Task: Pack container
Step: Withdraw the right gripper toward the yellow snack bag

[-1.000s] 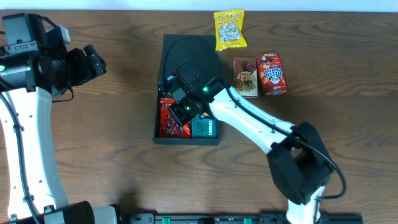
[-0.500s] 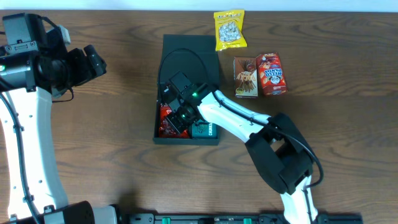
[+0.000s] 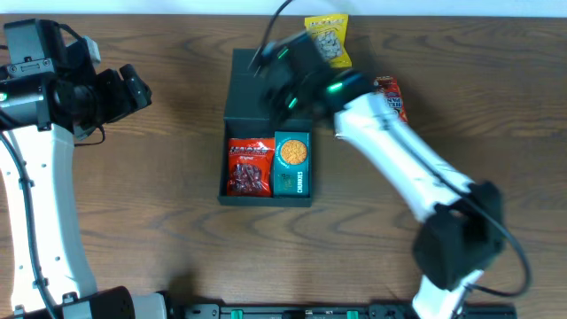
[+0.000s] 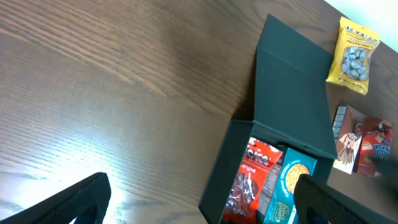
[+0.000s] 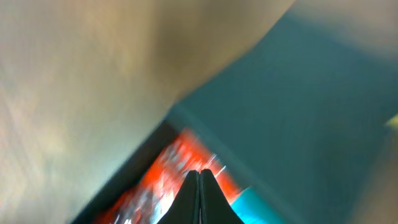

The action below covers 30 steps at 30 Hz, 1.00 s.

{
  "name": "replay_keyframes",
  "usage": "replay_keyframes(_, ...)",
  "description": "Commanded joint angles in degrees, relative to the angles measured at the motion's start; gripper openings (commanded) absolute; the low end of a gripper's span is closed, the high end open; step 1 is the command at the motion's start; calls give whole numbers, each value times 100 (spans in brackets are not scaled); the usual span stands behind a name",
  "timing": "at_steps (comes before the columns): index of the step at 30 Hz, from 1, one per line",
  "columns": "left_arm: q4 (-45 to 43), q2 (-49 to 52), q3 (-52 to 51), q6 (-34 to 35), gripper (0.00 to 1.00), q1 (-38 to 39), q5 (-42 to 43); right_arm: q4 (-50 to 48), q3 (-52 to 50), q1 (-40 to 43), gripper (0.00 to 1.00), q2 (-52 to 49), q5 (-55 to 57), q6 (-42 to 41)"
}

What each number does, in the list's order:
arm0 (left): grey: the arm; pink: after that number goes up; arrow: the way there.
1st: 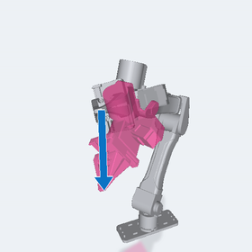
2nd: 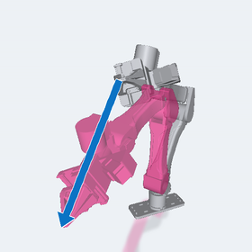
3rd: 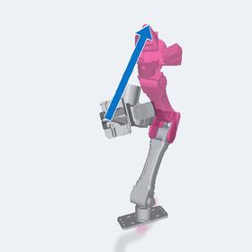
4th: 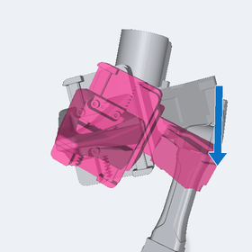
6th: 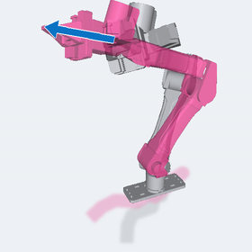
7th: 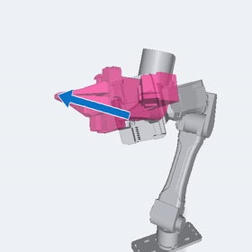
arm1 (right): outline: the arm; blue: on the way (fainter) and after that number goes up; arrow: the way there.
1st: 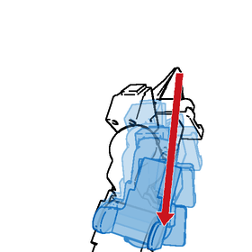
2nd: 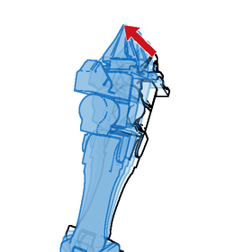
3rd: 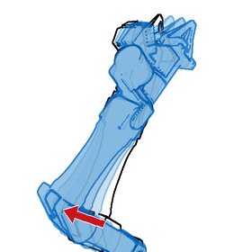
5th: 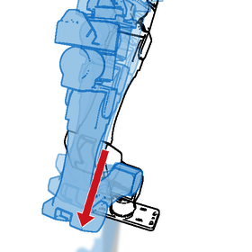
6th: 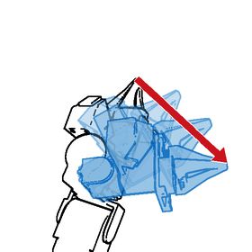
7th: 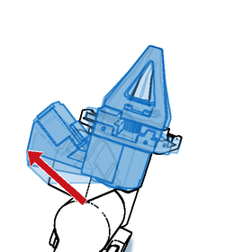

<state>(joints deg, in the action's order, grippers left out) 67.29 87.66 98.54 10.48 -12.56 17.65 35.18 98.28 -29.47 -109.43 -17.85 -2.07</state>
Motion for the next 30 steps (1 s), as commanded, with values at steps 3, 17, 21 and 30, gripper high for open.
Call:
replay_keyframes(3, 17, 42, 61, 20, 95, -17, -31, -896, 72, 1373, 2, -376, 98, -433)
replay_keyframes(17, 61, 39, 61, 26, 95, -17, -170, -2194, 72, 2618, 81, -2203, -1475, -2234)
replay_keyframes(21, 129, 39, 61, 26, 95, -17, -173, -2424, 72, 2632, 90, -2210, -970, -2232)
replay_keyframes(30, 146, 39, 61, 48, 95, -17, -168, -2660, 330, 2680, 77, -2726, -1014, -2474)
